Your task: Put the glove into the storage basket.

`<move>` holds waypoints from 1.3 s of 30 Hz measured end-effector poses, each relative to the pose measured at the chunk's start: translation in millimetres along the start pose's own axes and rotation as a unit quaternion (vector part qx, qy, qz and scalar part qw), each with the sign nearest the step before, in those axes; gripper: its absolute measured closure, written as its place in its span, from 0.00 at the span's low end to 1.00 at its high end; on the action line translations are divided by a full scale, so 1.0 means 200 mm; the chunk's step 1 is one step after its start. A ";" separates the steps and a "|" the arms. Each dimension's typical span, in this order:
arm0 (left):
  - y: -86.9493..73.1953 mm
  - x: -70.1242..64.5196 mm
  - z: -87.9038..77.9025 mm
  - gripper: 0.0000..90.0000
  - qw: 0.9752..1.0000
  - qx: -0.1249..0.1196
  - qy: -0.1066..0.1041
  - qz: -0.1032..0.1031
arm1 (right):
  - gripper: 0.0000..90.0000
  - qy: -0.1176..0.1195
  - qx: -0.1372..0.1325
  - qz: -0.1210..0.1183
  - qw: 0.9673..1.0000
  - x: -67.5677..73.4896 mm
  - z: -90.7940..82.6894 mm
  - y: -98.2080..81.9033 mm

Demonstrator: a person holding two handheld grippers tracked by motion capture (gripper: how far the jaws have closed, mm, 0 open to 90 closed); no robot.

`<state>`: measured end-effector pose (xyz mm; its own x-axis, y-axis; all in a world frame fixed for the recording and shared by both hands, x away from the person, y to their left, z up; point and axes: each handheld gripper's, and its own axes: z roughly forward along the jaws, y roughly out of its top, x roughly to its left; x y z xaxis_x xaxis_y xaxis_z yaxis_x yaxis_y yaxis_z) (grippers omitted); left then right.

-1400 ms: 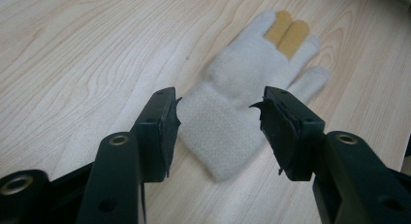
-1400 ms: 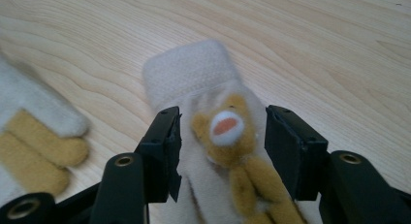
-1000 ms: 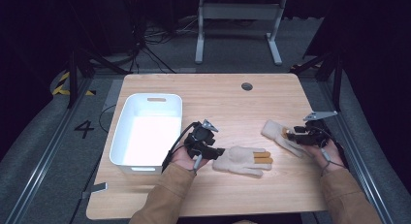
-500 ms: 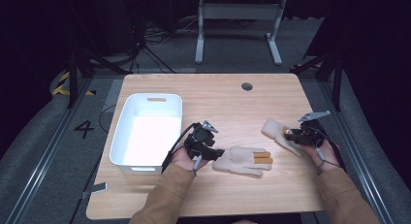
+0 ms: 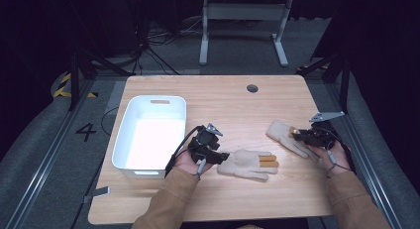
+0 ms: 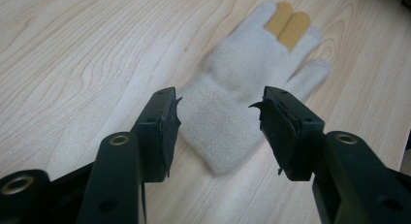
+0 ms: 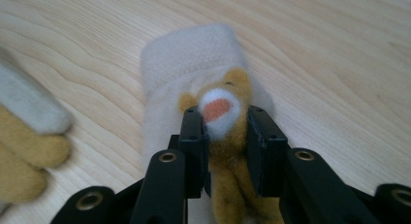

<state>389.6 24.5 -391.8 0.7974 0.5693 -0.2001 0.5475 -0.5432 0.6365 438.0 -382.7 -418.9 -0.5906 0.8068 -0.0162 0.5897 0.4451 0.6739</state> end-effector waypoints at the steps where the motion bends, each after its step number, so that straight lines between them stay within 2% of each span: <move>1: 0.00 0.00 0.00 0.54 1.000 0.000 0.000 0.000 | 0.79 0.002 -0.003 -0.001 1.000 0.00 -0.01 0.01; 12: 0.01 -0.01 0.00 0.54 1.000 -0.004 -0.001 0.002 | 0.79 0.019 -0.042 -0.007 0.999 0.03 -0.15 0.06; 19: 0.01 -0.01 -0.01 0.55 1.000 -0.004 -0.002 0.005 | 0.79 0.027 -0.053 -0.019 0.998 0.07 -0.20 0.09; 24: 0.01 -0.01 -0.01 0.56 1.000 -0.007 -0.006 0.005 | 0.79 0.041 -0.059 -0.028 0.997 0.10 -0.22 0.11; 33: 0.01 -0.02 -0.02 0.57 1.000 -0.013 -0.015 0.011 | 0.79 0.088 -0.083 -0.047 0.992 0.16 -0.27 0.15; 39: 0.01 -0.02 -0.02 0.56 1.000 -0.012 -0.013 0.013 | 0.79 0.111 -0.093 -0.059 0.988 0.20 -0.28 0.17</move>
<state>386.6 24.7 -386.7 0.8177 0.5386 -0.2030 0.5209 -0.5424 0.6591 403.6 -357.1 -354.5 -0.7673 0.6395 0.0467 0.4114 0.4351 0.8009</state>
